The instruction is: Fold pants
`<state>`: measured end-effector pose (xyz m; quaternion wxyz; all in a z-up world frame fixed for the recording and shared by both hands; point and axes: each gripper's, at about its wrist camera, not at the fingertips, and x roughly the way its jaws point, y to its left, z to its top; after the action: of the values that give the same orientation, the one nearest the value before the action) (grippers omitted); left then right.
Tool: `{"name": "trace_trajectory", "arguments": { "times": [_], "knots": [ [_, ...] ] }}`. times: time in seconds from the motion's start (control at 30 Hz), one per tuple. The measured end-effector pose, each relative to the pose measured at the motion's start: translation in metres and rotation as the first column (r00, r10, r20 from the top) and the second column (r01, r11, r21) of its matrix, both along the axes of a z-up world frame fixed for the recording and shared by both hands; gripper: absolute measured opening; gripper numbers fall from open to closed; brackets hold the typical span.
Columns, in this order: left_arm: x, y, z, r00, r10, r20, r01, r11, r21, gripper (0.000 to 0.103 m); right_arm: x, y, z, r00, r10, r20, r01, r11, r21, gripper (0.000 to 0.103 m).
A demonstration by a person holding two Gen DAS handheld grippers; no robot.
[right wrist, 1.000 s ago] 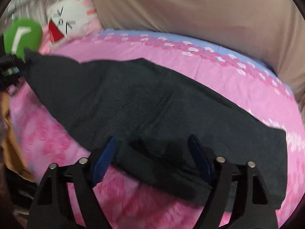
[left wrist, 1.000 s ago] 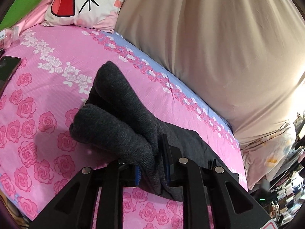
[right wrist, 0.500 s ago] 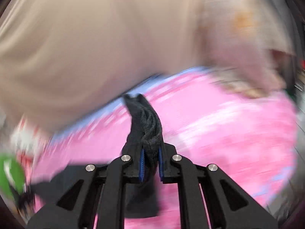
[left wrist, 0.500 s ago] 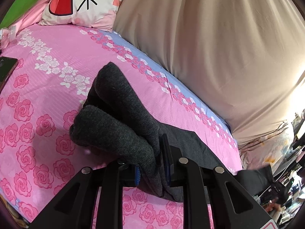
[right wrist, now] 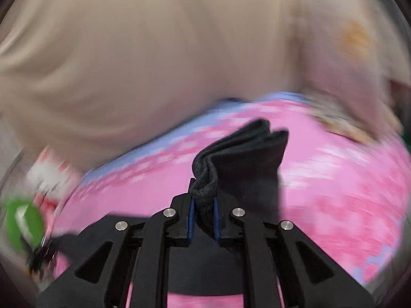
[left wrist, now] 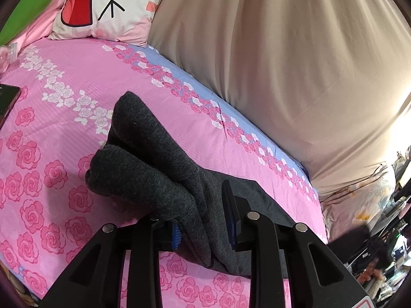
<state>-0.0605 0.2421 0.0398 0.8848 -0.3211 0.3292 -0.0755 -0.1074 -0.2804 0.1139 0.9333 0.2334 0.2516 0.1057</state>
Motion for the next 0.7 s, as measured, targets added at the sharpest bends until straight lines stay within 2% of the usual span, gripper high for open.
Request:
{"name": "trace_trajectory", "arguments": {
  "times": [0.03,0.07,0.1,0.13,0.17,0.23,0.3,0.37,0.43,0.5,0.6,0.63,0.7],
  "knots": [
    [0.0,-0.001,0.001,1.0,-0.001,0.002,0.0,1.0,0.004,0.023,0.01,0.043,-0.001,0.991,0.136,0.002,-0.136,0.991,0.015,0.015],
    [0.0,-0.002,0.001,1.0,-0.001,0.003,0.001,1.0,0.006,0.023,0.018,0.076,-0.007,0.97,0.244,-0.012,-0.244,0.969,0.031,0.024],
    [-0.001,-0.003,0.002,1.0,-0.001,0.005,0.001,1.0,0.009,0.023,0.027,0.11,-0.017,0.936,0.35,-0.044,-0.349,0.936,0.038,0.04],
    [-0.001,-0.003,0.003,1.0,-0.004,0.006,0.004,1.0,0.01,0.023,0.032,0.135,-0.026,0.915,0.397,-0.077,-0.396,0.918,0.024,0.043],
    [-0.001,-0.003,0.003,1.0,-0.007,0.007,0.007,1.0,0.01,0.023,0.033,0.152,-0.035,0.915,0.391,-0.102,-0.394,0.919,-0.019,0.043],
    [-0.002,-0.001,0.005,1.0,-0.017,0.008,0.017,1.0,0.007,0.023,0.028,0.155,-0.041,0.941,0.326,-0.093,-0.333,0.939,-0.085,0.045],
    [-0.001,0.0,0.004,1.0,-0.03,0.01,0.029,0.999,0.017,0.023,0.019,0.124,-0.05,0.979,0.182,-0.094,-0.191,0.976,-0.104,0.064],
    [0.001,0.0,0.003,0.999,-0.037,0.01,0.037,0.999,0.026,0.023,0.005,0.091,-0.066,0.992,0.035,-0.118,-0.05,0.991,-0.127,0.072],
    [0.002,0.0,0.001,0.999,-0.04,0.013,0.039,0.999,0.023,0.023,-0.01,0.05,-0.093,0.972,-0.128,-0.199,0.101,0.985,-0.143,0.072],
    [0.001,0.0,0.0,0.999,-0.039,0.018,0.039,0.999,0.02,0.024,-0.019,0.023,-0.118,0.943,-0.197,-0.269,0.173,0.979,-0.111,0.072],
    [0.001,0.0,0.0,0.999,-0.033,0.015,0.033,0.999,0.016,0.025,-0.028,-0.006,-0.155,0.905,-0.226,-0.36,0.225,0.973,-0.044,0.072],
    [0.002,0.0,0.0,0.999,-0.03,0.012,0.029,0.999,0.018,0.025,-0.025,-0.008,-0.163,0.902,-0.211,-0.375,0.225,0.974,-0.008,0.072],
    [0.002,-0.002,0.0,1.0,-0.025,0.006,0.025,0.999,0.025,0.025,-0.026,-0.006,-0.173,0.92,-0.132,-0.368,0.178,0.98,0.093,0.072]
  ]
}}
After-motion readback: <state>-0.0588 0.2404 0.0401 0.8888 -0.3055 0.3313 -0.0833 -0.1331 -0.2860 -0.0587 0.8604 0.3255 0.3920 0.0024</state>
